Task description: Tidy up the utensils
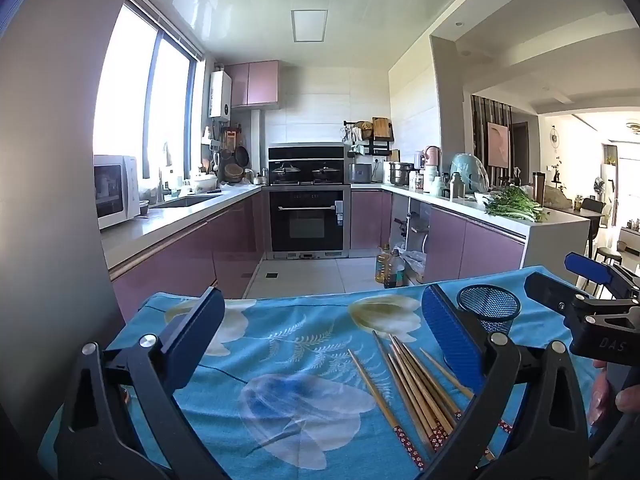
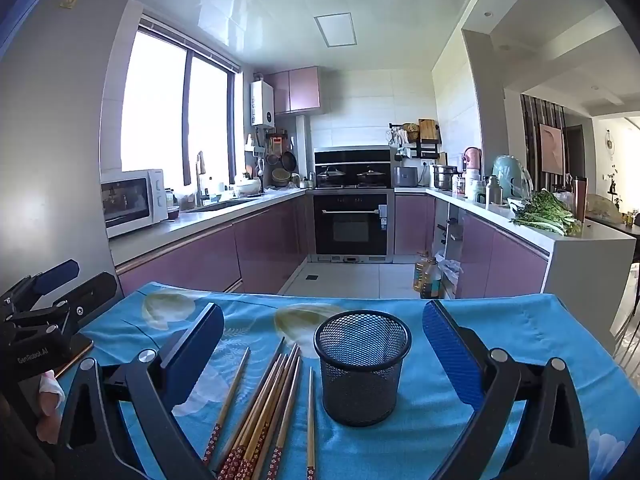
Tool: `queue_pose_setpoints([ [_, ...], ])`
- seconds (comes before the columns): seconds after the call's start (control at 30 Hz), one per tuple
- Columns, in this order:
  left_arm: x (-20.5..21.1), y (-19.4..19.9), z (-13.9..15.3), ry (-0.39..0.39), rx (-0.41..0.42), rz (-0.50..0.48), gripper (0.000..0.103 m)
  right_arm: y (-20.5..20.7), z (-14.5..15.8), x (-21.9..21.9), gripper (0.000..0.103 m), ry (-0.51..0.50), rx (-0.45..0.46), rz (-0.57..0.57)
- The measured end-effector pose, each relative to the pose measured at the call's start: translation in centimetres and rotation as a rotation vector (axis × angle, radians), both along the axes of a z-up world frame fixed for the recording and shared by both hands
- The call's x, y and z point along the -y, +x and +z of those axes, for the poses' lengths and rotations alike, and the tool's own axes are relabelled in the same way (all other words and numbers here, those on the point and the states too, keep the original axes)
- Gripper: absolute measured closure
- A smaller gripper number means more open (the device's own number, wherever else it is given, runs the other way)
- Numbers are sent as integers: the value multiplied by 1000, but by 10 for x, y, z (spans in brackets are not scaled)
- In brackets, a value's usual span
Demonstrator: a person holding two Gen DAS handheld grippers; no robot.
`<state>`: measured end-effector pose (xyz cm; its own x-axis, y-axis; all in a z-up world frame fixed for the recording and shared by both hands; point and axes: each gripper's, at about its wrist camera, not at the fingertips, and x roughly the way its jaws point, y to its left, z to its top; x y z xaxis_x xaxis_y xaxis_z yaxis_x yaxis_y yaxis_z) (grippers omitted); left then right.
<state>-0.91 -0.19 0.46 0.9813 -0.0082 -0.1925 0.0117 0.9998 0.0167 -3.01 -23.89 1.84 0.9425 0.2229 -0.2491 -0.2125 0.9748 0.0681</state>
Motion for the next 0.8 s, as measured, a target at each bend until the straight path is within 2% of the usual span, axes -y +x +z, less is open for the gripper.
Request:
queue_pose_setpoints([
  [0.8,3,-1,1,5,5,-3,6,-1,0,-3,7,2,8,-4],
])
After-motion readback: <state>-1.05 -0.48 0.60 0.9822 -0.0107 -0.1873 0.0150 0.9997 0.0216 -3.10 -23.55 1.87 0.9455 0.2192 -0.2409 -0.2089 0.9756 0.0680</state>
